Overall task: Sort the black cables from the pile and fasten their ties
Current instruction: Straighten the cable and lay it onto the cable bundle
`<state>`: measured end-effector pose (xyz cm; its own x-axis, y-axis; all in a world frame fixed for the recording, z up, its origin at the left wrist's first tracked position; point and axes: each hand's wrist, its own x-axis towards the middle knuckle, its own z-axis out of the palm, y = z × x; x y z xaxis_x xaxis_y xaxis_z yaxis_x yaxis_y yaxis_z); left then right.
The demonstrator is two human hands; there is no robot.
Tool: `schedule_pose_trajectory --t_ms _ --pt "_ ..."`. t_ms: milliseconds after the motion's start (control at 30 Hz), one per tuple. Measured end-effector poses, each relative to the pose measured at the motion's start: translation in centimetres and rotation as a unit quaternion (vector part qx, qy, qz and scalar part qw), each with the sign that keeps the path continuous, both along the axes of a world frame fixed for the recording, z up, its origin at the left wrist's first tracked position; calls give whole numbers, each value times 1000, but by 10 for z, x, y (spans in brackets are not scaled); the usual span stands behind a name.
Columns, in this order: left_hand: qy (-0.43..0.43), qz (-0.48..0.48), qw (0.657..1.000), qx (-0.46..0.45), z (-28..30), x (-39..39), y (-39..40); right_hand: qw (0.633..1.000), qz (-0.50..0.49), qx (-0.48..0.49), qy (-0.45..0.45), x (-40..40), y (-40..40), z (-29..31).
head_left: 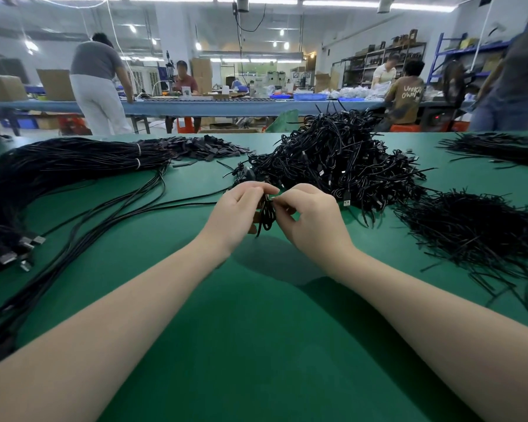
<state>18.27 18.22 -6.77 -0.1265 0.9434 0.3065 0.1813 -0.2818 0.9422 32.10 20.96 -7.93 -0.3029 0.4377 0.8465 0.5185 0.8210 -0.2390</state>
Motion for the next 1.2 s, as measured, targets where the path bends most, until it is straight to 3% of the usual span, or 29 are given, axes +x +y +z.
schedule_pose_trajectory --t_ms 133,200,300,400,467,533,667,767,900,967,1033,1100,1200 --pt "-140 -87 980 -115 4 -2 2 999 -3 38 -34 9 1 5" --pt "-146 -124 969 -154 5 -9 1 997 4 53 -60 12 2 5" --pt "1 -101 985 -138 2 -17 -1 998 17 47 -50 9 3 3" --pt "172 -33 985 -6 -4 -24 0 999 27 28 -37 9 4 0" --pt "224 3 972 69 -6 -25 2 999 33 18 -30 10 4 -1" --pt "222 19 970 93 -7 -23 4 999 29 20 -3 8 5 -1" --pt "152 15 985 81 -8 -13 2 998 13 32 43 1 6 -1" --pt "30 -13 999 20 -6 -4 1 998 10 27 58 3 6 -1" --pt "-110 -22 991 -67 3 1 -1 997 33 60 23 4 5 1" --pt "-191 -36 973 -125 11 -3 -3 996 36 87 9 3 4 2" --pt "-317 -97 921 -207 17 -8 -4 991 25 130 -20 2 3 4" --pt "-388 -137 874 -258 20 -12 -6 976 2 207 -72 1 3 5" --pt "-390 -128 875 -258 18 -12 -4 946 -21 291 -140 7 6 7"
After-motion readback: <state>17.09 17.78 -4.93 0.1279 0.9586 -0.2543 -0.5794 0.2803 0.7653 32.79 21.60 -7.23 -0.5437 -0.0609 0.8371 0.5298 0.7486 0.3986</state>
